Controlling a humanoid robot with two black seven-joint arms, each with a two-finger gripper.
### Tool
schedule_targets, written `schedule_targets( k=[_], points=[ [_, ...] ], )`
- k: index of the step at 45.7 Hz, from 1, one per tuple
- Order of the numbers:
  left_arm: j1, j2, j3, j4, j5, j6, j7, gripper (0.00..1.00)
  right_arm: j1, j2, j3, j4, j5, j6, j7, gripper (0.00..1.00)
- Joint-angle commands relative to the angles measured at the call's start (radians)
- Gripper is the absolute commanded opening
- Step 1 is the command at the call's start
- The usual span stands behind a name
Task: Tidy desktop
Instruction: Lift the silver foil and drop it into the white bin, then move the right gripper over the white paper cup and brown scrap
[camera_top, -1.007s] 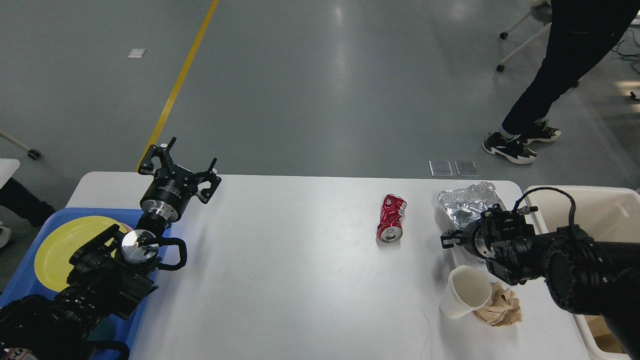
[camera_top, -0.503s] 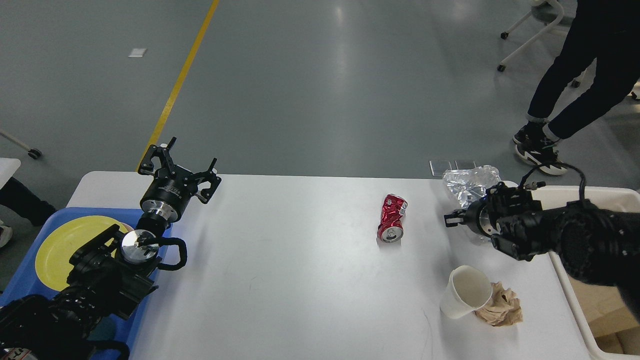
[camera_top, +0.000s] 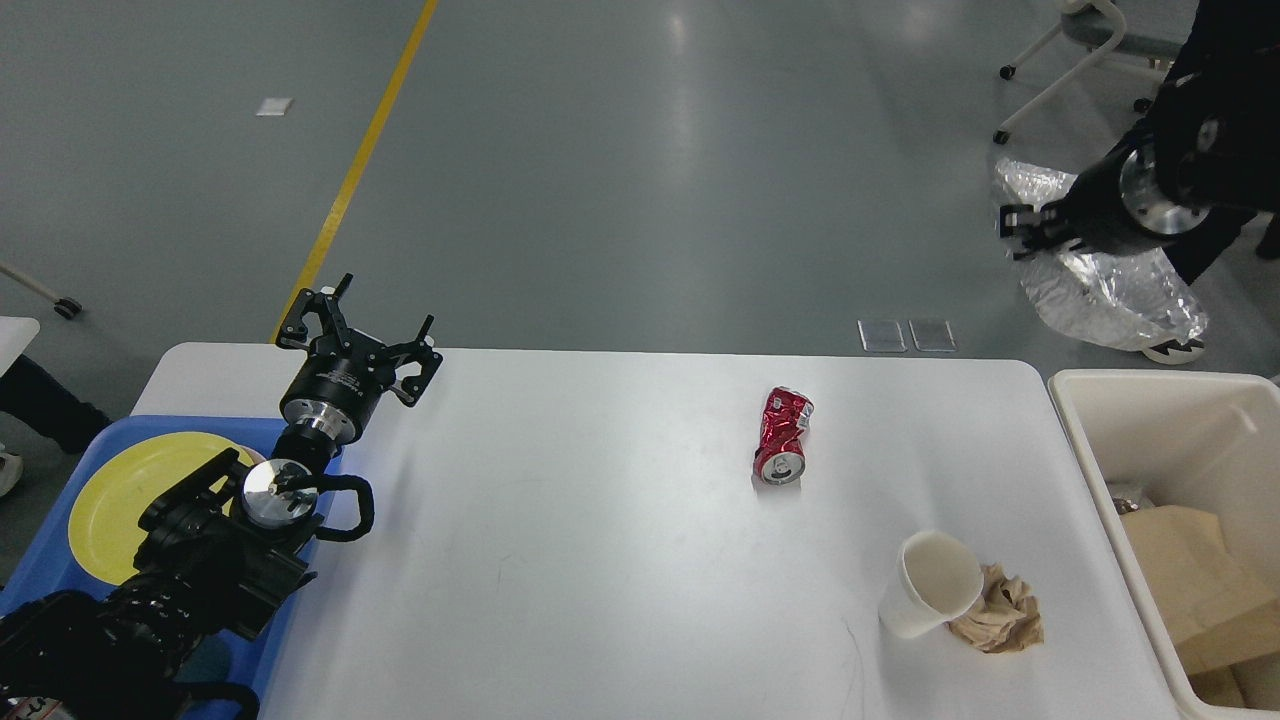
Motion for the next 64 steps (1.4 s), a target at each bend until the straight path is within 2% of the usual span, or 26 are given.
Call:
schedule_targets(
  k=[1, 7, 14, 27, 36, 43, 45, 47, 48, 50, 52, 54, 64],
  points=[
    [0.0, 0.0, 0.0, 0.0, 0.0, 0.001, 0.0, 0.96, 0.103, -0.019, 0.001, 0.0, 0.0, 0.116, 0.0, 0.0],
    [0.0, 0.0, 0.0, 0.0, 0.0, 0.0, 0.0, 0.96, 0.126, -0.025, 0.001, -0.009, 0.0, 0.141, -0.002, 0.0],
    [0.0, 0.0, 0.0, 0.0, 0.0, 0.0, 0.0, 0.96, 0.066, -0.079, -0.005, -0.055, -0.002, 0.086, -0.011, 0.0],
    [0.0, 0.0, 0.0, 0.0, 0.0, 0.0, 0.0, 0.96, -0.386, -0.228, -0.016, -0.26, 0.015, -0.089, -0.014, 0.0],
    [0.0, -0.001, 0.0, 0.0, 0.0, 0.0, 0.0, 0.96, -0.704, -0.252, 0.062, -0.36, 0.021, -0.225, -0.012, 0.0],
    [0.0, 0.0, 0.0, 0.0, 0.0, 0.0, 0.0, 0.96, -0.9, -0.254, 0.184, -0.448, 0.02, -0.276, -0.012, 0.0],
    [0.0, 0.0, 0.0, 0.0, 0.001, 0.0, 0.0, 0.96, -0.949, -0.254, 0.216, -0.481, 0.021, -0.285, -0.012, 0.15],
    [0.0, 0.0, 0.0, 0.0, 0.0, 0.0, 0.0, 0.96, -0.994, -0.252, 0.248, -0.512, 0.021, -0.293, -0.012, 0.24],
    [0.0, -0.001, 0.0, 0.0, 0.0, 0.0, 0.0, 0.96, -1.021, -0.249, 0.271, -0.527, 0.021, -0.299, -0.012, 0.32],
    [0.0, 0.0, 0.0, 0.0, 0.0, 0.0, 0.0, 0.96, -1.055, -0.246, 0.303, -0.544, 0.02, -0.31, -0.012, 0.52],
    [0.0, 0.0, 0.0, 0.0, 0.0, 0.0, 0.0, 0.96, -1.081, -0.245, 0.34, -0.56, 0.02, -0.327, -0.012, 0.8],
    [-0.002, 0.0, 0.0, 0.0, 0.0, 0.0, 0.0, 0.96, -1.103, -0.242, 0.375, -0.574, 0.02, -0.353, -0.012, 0.98],
    [0.0, -0.001, 0.0, 0.0, 0.0, 0.0, 0.0, 0.96, -1.124, -0.223, 0.409, -0.555, 0.02, -0.362, -0.012, 1.0]
  ],
)
